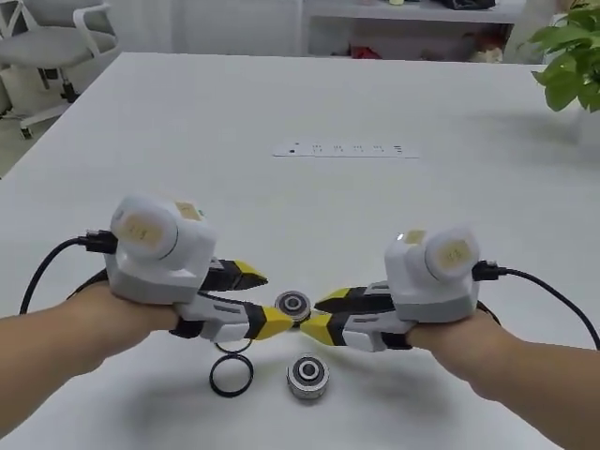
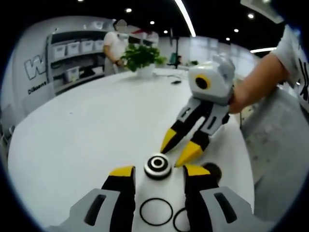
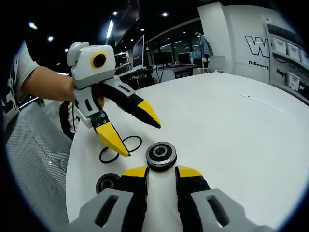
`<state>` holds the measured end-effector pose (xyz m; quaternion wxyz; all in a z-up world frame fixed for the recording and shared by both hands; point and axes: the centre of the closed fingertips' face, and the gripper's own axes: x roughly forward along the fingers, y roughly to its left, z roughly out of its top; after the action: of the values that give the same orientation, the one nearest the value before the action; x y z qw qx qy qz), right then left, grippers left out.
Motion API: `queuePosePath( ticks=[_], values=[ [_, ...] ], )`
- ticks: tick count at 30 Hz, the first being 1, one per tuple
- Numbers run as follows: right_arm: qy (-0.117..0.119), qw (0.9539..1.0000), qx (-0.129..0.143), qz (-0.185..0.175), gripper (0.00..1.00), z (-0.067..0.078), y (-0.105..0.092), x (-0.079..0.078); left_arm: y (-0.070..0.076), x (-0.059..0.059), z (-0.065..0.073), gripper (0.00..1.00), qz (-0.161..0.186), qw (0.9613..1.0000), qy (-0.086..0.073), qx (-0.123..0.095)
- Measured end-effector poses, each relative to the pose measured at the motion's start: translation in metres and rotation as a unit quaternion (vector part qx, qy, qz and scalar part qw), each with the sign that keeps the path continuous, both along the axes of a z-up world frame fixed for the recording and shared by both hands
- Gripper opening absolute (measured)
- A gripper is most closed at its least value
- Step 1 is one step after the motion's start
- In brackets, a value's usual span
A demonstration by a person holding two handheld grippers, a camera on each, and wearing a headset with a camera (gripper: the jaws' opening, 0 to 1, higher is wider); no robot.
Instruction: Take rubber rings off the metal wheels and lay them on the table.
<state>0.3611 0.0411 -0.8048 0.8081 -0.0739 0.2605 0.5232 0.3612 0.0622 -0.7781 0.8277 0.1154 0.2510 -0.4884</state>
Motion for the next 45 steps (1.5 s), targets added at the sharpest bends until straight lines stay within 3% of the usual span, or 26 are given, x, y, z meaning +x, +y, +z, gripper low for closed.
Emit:
queuePosePath(
  ticks=[19,24,30,45],
  values=[
    [-0.002,1.0,0.006,-0.004,0.15,-0.001,0.002,0.002,-0.014,0.003,-0.012,0.26,-0.007,0.9999,0.008,0.009],
    [-0.001,1.0,0.006,-0.006,0.14,-0.001,0.002,0.002,-0.016,0.005,-0.013,0.21,-0.008,0.9999,0.003,0.01],
    [0.0,1.0,0.006,-0.008,0.12,-0.002,0.002,0.002,-0.015,0.009,-0.014,0.14,-0.009,0.9995,-0.019,0.025],
    [0.017,0.9994,0.017,-0.026,0.0,-0.004,-0.002,0.005,-0.015,0.008,-0.013,0.13,-0.006,0.9993,-0.024,0.027]
  ],
)
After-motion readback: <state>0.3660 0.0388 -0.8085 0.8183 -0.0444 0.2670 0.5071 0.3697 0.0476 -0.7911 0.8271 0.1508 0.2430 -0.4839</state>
